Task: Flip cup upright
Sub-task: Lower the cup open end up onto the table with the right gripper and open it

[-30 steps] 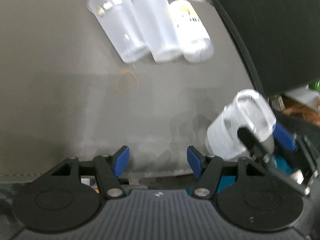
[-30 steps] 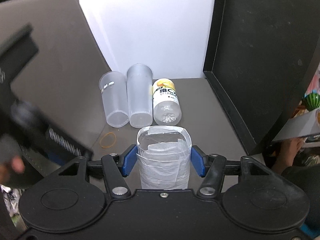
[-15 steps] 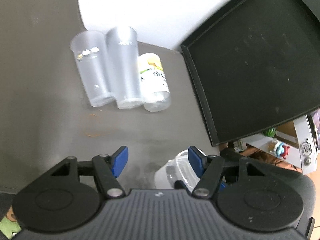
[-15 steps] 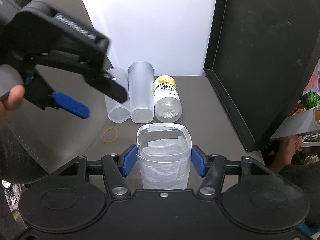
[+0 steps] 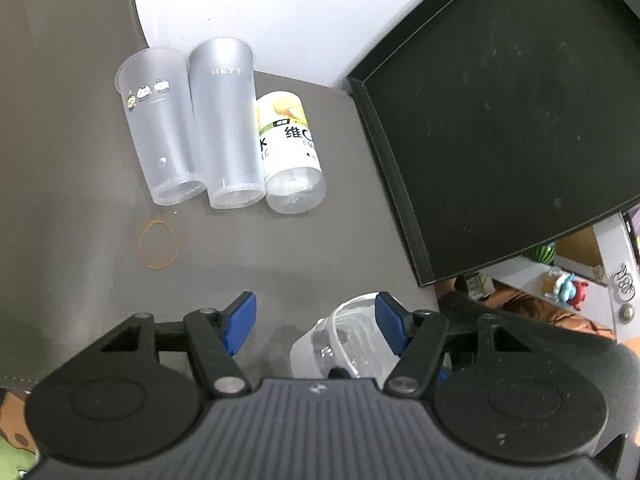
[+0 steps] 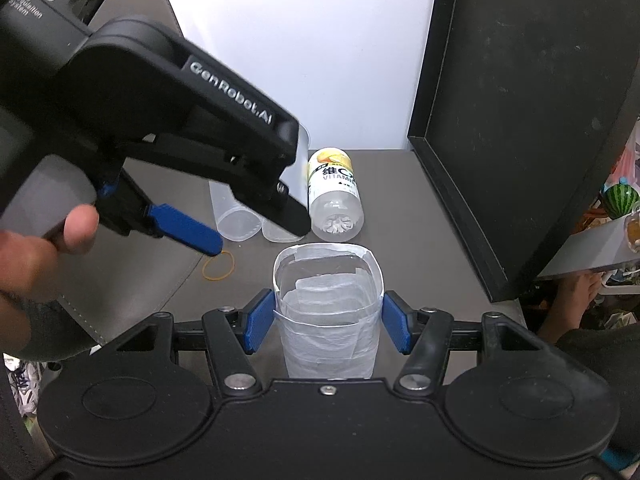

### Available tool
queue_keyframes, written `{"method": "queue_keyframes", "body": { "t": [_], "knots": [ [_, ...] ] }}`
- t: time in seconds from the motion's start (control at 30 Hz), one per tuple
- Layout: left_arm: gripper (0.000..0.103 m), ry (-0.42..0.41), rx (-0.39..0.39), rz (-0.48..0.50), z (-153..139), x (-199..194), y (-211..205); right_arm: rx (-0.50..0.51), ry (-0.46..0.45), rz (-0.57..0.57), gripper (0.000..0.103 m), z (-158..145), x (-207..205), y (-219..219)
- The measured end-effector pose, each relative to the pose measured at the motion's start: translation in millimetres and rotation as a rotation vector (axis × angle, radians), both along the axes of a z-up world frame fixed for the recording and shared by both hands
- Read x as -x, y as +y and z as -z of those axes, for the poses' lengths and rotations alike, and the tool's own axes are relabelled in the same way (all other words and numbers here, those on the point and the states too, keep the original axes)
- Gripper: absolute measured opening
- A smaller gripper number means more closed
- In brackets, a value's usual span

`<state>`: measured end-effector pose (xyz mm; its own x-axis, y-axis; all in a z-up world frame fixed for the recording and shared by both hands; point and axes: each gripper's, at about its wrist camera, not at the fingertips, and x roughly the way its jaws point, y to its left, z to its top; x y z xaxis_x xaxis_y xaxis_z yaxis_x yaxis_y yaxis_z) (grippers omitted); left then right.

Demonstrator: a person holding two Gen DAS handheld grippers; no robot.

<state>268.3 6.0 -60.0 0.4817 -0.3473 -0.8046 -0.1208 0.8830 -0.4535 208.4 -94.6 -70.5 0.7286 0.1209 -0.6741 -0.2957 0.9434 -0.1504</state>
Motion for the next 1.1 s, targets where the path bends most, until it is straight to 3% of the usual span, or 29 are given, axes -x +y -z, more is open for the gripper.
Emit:
{"method": "queue_keyframes", "body": {
  "t": [0.13, 0.4, 0.67, 0.83, 1.1],
  "knots": [
    [0.058, -0.002, -0.013, 0.007, 1.9, -4.7, -2.1, 0.007, -0.003, -0.003, 0.058, 1.2, 1.5, 1.0],
    [0.030, 0.012, -0.001, 0.020, 11.5, -5.4, -8.9, 0.008, 0.005, -0.003, 0.059, 2.1, 2.2, 0.8],
    [0.028, 0.014, -0.007, 0.035, 13.2, -3.3, -11.0, 0.015, 0.014, 0.006, 0.059, 3.0, -4.2, 3.1],
    [0.028, 0.010, -0.006, 0.048, 10.4, -1.4, -11.3, 0.017, 0.014, 0.017, 0.072, 1.3, -2.2, 3.6],
    [0.029, -0.016, -0.048, 0.072, -1.6, 5.4, -12.2, -0.009, 0.029, 0.011, 0.078, -5.1, 7.5, 0.1]
  ]
}}
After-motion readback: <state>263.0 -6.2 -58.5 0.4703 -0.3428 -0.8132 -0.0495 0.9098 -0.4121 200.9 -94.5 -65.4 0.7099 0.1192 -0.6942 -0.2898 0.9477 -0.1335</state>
